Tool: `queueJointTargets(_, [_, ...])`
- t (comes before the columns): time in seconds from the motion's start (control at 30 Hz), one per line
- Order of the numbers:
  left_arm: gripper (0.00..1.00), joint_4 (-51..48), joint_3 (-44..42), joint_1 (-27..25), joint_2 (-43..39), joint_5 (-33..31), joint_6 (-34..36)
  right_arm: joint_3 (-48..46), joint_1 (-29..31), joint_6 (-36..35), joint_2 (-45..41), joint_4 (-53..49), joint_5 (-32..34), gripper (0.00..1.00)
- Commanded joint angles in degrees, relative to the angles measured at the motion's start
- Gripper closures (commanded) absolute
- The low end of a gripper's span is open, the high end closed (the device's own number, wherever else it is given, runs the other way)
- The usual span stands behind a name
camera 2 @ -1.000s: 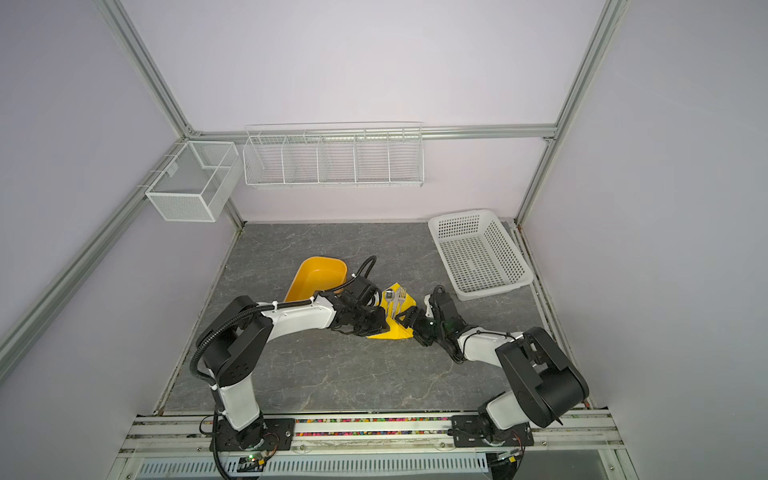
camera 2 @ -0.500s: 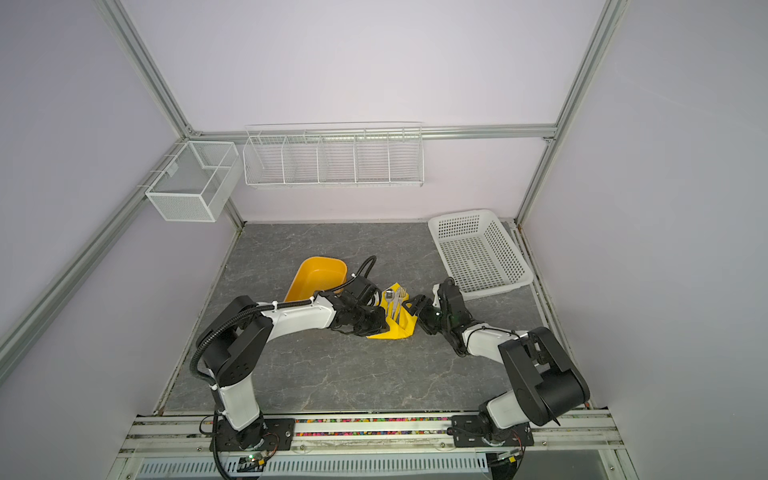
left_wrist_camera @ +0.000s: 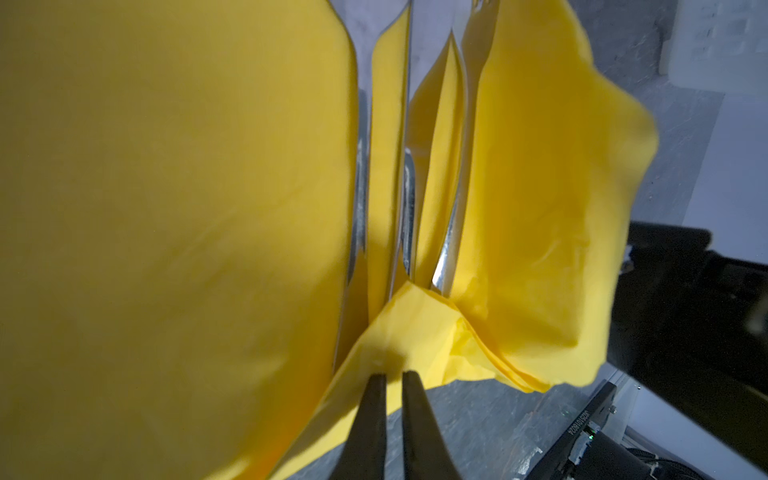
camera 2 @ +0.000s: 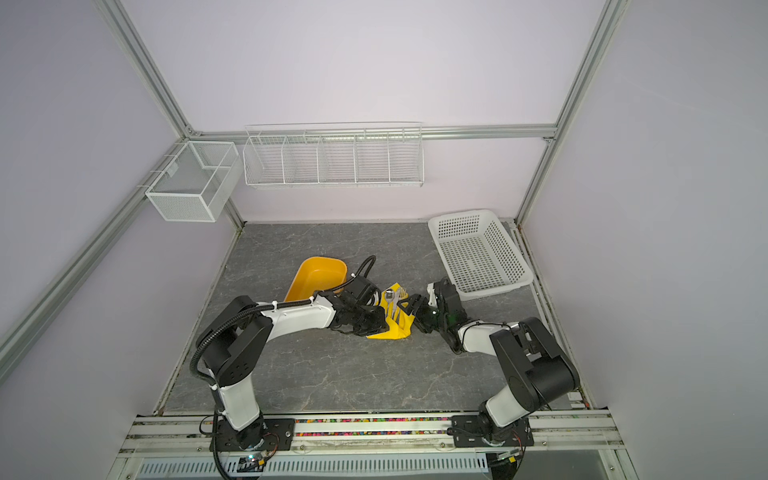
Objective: Place the utensils on the paper napkin and roll it up
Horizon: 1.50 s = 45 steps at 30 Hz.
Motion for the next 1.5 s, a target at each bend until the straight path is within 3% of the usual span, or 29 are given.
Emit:
queueJointTargets(0.0, [0.89, -0.1, 1.4, 0.5, -0.2, -0.3, -0.3, -1.7, 2.1, 1.0, -3.0, -4.9, 0.8, 0.28])
queueJointTargets(0.23, [0.89, 0.1, 1.3, 0.6, -0.2, -0.2, -0.4, -3.1, 5.5, 2.5, -6.6, -8.5, 4.7, 0.27])
queueJointTargets(0.47, [0.89, 0.0, 1.2, 0.6, -0.6, -0.2, -0.4, -2.3, 5.4, 7.1, -7.4, -5.0, 2.7, 0.26])
queueJointTargets(0.57, [0.89, 0.5, 0.8, 0.6, -0.7, -0.2, -0.7, 0.3, 5.0, 3.2, -7.2, -10.2, 5.1, 0.26])
queueJointTargets(0.7, [0.89, 0.6, 1.0, 0.6, -0.3, 0.3, -0.6, 2.1, 2.4, 0.4, -4.7, -8.8, 6.1, 0.28])
queueJointTargets(0.83, [0.89, 0.8, 0.6, 0.6, -0.5, 0.0, -0.7, 3.6, 1.2, -1.8, -1.6, -6.1, 4.1, 0.38])
queueJointTargets(1.0, [0.89, 0.8, 0.4, 0.8, -0.6, -0.4, -0.9, 3.5, 1.2, -3.2, -1.8, -6.9, 4.5, 0.59])
queueJointTargets(1.1, [0.89, 0.8, 0.3, 0.9, -0.6, -0.5, -1.1, 3.5, 1.6, -5.0, -3.8, -9.3, 4.8, 0.64])
queueJointTargets(1.47, [0.89, 1.5, 0.2, 1.2, -0.7, -0.2, -1.8, 5.7, 5.0, -9.2, -5.1, -13.0, 1.9, 0.57])
